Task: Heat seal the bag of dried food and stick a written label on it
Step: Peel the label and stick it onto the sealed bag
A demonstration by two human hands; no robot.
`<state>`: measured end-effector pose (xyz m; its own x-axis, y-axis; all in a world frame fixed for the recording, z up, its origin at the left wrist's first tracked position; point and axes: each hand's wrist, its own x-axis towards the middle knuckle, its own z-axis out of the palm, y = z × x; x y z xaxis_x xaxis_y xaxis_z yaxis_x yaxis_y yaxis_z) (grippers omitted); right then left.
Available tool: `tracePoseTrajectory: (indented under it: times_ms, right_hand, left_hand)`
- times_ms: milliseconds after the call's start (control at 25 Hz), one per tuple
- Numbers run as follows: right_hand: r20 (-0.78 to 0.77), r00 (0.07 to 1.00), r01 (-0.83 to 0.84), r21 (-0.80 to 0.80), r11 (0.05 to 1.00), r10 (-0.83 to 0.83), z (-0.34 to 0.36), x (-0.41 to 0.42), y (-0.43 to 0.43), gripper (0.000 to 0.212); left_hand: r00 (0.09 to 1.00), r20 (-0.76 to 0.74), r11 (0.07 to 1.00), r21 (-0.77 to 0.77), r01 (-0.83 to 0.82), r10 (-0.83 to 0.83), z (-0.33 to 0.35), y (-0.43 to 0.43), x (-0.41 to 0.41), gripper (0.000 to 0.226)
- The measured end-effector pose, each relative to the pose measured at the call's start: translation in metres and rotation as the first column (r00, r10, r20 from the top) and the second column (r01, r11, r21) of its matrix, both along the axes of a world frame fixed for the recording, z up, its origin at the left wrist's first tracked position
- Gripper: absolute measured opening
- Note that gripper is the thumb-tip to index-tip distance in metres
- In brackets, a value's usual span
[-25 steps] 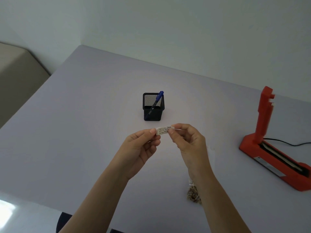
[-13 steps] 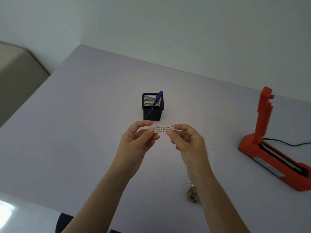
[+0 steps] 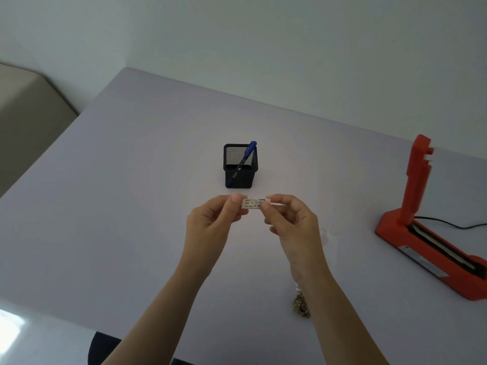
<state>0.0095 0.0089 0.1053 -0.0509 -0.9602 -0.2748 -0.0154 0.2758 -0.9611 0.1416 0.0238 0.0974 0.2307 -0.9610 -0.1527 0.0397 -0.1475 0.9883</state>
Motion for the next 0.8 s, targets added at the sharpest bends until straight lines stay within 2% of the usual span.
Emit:
tracePoseTrajectory:
  times_ms: [160, 280, 440, 520, 560, 600, 640, 760, 800]
  right_hand:
    - [0.015, 1.0, 0.015, 0.006, 1.0, -0.015, -0.003, 0.0, -0.001, 0.009]
    - [0.04, 0.998, 0.038, 0.018, 0.999, -0.039, -0.006, 0.002, -0.001, 0.008]
    - [0.051, 0.996, 0.074, 0.037, 0.997, -0.076, -0.01, 0.005, 0.0, 0.006]
    - [0.045, 0.994, 0.096, 0.035, 0.995, -0.098, -0.012, 0.006, -0.001, 0.006]
    - [0.045, 0.994, 0.102, 0.03, 0.994, -0.103, -0.012, 0.007, -0.001, 0.007]
    - [0.046, 0.994, 0.098, 0.027, 0.995, -0.1, -0.013, 0.007, -0.002, 0.009]
    - [0.051, 0.995, 0.087, 0.026, 0.996, -0.088, -0.014, 0.007, -0.002, 0.012]
    - [0.092, 0.995, 0.029, 0.014, 0.999, -0.03, -0.016, 0.007, -0.003, 0.017]
    - [0.109, 0.994, 0.008, 0.012, 1.0, -0.009, -0.018, 0.006, -0.003, 0.016]
  left_hand:
    - [0.973, 0.217, 0.992, -0.111, -0.06, 0.083, -0.005, 0.002, -0.001, 0.011]
    - [0.901, 0.391, 0.953, -0.294, -0.069, 0.186, -0.011, 0.003, -0.004, 0.012]
    - [0.71, 0.622, 0.862, -0.505, 0.041, 0.331, -0.024, 0.004, -0.005, 0.012]
    - [0.578, 0.711, 0.793, -0.584, 0.17, 0.4, -0.032, 0.006, -0.005, 0.011]
    - [0.54, 0.729, 0.765, -0.605, 0.22, 0.421, -0.035, 0.007, -0.005, 0.011]
    - [0.539, 0.728, 0.755, -0.612, 0.233, 0.424, -0.036, 0.007, -0.005, 0.011]
    - [0.581, 0.707, 0.77, -0.605, 0.202, 0.403, -0.036, 0.007, -0.005, 0.012]
    - [0.827, 0.506, 0.898, -0.439, 0.003, 0.244, -0.03, 0.004, -0.002, 0.01]
    - [0.873, 0.443, 0.929, -0.369, -0.033, 0.207, -0.029, 0.003, -0.001, 0.01]
